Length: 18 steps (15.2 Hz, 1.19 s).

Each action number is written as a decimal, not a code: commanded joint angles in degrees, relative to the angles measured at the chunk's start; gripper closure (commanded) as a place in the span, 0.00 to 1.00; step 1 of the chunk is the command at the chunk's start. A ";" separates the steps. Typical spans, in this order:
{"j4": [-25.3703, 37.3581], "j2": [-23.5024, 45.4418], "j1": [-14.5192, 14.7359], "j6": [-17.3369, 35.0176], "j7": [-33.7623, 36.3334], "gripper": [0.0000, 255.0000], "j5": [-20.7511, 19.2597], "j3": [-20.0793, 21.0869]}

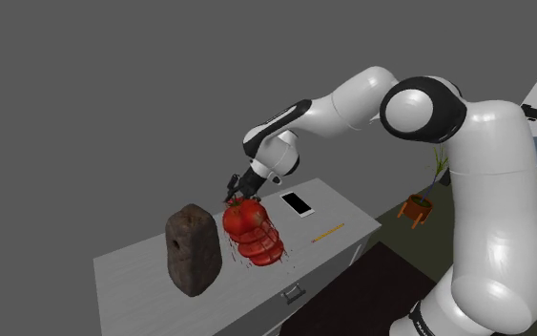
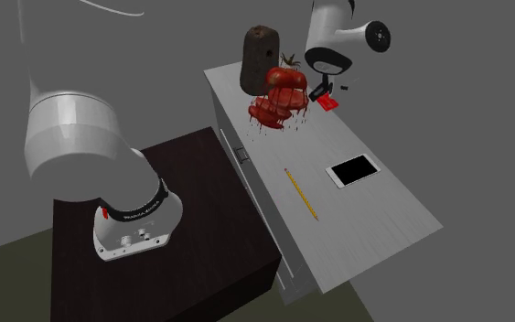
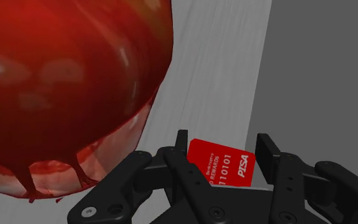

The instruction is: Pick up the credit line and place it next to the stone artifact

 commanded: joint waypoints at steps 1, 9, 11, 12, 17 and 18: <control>0.19 5.27 0.62 -2.98 1.33 1.00 -1.21 0.05; 0.16 5.30 0.29 -2.84 1.47 0.00 -1.48 0.41; -1.26 2.14 -0.56 -5.11 2.11 0.00 -2.57 -0.48; -1.85 0.61 -0.98 -6.30 2.46 0.00 -3.17 -0.93; -2.26 -0.56 -1.33 -7.25 2.74 0.00 -3.65 -1.28; -2.26 -0.56 -1.33 -7.25 2.74 0.00 -3.65 -1.28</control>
